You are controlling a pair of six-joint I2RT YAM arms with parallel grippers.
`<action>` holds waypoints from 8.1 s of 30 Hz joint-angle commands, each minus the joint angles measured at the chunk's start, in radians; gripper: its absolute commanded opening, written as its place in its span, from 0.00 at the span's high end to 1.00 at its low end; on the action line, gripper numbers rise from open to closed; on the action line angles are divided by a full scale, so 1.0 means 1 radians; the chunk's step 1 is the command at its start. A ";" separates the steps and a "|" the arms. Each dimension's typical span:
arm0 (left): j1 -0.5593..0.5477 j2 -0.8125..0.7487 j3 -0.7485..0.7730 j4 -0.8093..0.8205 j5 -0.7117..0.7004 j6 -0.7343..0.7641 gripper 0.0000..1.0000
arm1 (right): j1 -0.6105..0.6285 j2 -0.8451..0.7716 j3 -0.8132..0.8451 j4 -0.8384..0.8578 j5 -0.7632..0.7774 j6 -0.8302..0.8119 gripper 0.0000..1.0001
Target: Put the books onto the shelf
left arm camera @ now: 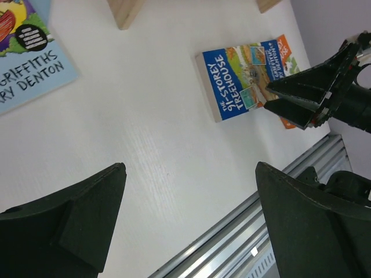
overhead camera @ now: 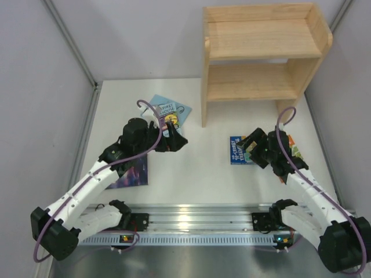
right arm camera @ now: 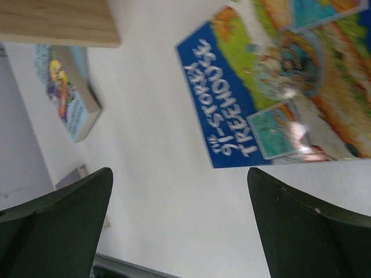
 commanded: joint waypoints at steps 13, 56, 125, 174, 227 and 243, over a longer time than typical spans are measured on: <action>-0.002 -0.164 -0.112 -0.007 0.033 0.017 0.01 | -0.137 -0.307 -0.355 -0.044 0.190 0.281 0.04; -0.002 -0.082 -0.093 0.068 0.113 -0.054 0.05 | -0.157 -0.215 -0.718 0.615 0.380 0.433 0.51; -0.002 -0.236 -0.009 -0.090 0.019 -0.061 0.03 | -0.160 0.416 1.173 0.252 0.188 0.189 1.00; -0.002 -0.138 -0.061 0.004 0.010 -0.037 0.03 | 0.147 0.630 1.110 0.292 0.684 0.482 0.99; -0.002 -0.184 -0.092 -0.021 -0.010 -0.061 0.03 | 0.024 0.627 1.062 0.181 0.349 0.462 0.92; -0.002 -0.160 -0.090 -0.004 -0.011 -0.070 0.03 | 0.030 0.659 1.078 0.178 0.403 0.497 1.00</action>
